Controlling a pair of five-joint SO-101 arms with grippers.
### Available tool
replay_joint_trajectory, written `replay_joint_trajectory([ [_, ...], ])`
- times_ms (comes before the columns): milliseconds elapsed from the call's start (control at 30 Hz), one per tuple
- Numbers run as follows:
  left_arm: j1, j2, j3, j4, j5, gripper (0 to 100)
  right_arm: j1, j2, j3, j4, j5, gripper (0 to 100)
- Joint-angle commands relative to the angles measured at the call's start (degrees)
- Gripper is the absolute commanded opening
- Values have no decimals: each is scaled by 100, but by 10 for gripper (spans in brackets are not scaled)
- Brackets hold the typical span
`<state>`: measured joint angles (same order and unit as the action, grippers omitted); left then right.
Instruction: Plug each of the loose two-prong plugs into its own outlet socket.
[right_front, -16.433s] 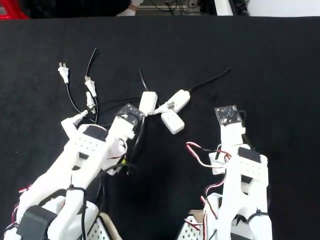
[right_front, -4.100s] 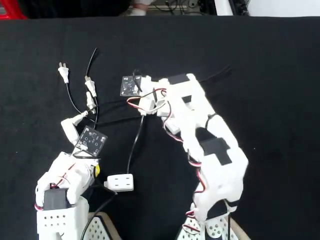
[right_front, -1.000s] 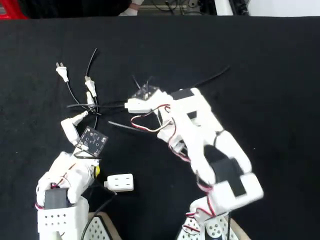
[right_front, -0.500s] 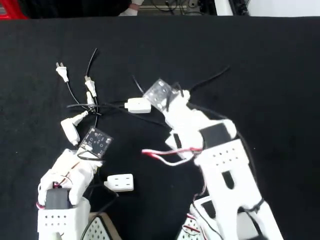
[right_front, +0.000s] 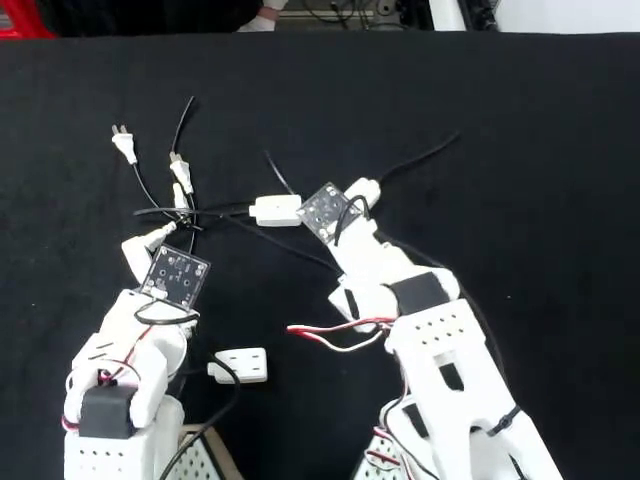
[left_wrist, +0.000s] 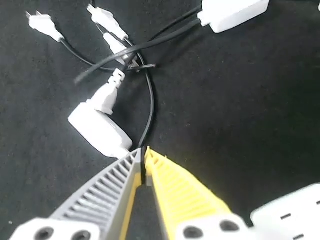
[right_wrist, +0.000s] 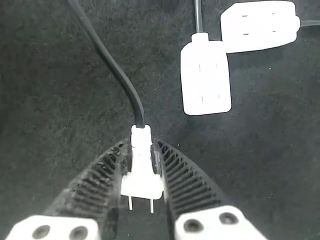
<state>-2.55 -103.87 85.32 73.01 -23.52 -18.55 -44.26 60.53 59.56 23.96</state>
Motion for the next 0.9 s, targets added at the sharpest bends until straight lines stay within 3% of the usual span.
replay_joint_trajectory([
  [0,40,-18,215,-70,44,29,79,-136,-22,-105,-70,11],
  [200,40,-18,743,-70,-853,29,123,-330,48,-299,-510,11],
  [367,48,-18,1095,-79,-1292,29,105,-1358,462,-308,-738,11],
  [500,48,-18,1130,-44,-1451,29,62,-2712,936,-308,-835,11],
  [667,40,-18,1138,-35,-1451,29,-589,-4013,1895,-26,-800,11],
  [867,-189,-18,1138,-35,-1451,29,-651,-3925,1965,211,-387,21],
])
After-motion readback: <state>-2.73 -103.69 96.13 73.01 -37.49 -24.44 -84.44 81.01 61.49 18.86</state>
